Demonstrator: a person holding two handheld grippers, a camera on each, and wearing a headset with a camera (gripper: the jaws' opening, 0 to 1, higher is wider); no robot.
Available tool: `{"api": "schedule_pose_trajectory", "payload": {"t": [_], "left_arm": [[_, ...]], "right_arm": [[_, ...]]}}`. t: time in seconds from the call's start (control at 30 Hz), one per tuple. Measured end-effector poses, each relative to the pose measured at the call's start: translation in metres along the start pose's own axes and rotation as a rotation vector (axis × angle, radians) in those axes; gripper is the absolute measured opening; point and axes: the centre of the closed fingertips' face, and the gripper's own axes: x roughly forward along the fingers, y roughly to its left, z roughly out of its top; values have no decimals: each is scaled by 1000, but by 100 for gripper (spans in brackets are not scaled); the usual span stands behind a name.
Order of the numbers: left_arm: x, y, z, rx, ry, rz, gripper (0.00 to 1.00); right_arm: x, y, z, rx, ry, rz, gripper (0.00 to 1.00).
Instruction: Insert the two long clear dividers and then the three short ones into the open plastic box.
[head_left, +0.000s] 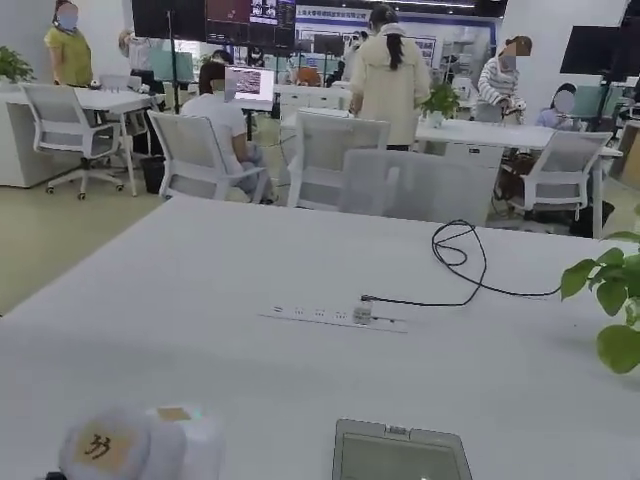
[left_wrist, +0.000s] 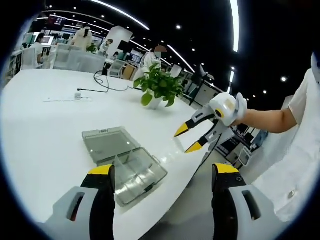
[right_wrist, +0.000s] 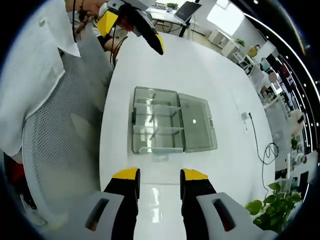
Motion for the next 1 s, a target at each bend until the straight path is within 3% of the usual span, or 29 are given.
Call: {"api": "schedule_pose_trajectory", "payload": {"t": [0.1,0.17,0.3,0.43,0.67,0.77,1.0], "left_arm": [[10,-11,7,-122,4,-49,76],[16,-14,16,-149,-34,-71,70],[26,-21,13,-216,7,-107,57],[34,-28,12,-276,16,-148,49],[47,-44,7,-316,50,-201,31],[51,-50,5,-330,63,-225,19],[55,-57,5,-350,75,-246,7]], "right_arm": [[-9,2,23,-12,-33,-23,33],[-14,3,36,-15,-53,-39,33],[-22,5,56,-21,-83,-59,33],[-29,6,73,-30,-109,-83,33],[-37,10,92,-58,-126,-109,33],[-38,11,94,-73,-122,-117,33],[-39,12,95,-85,-117,-121,33]]}}
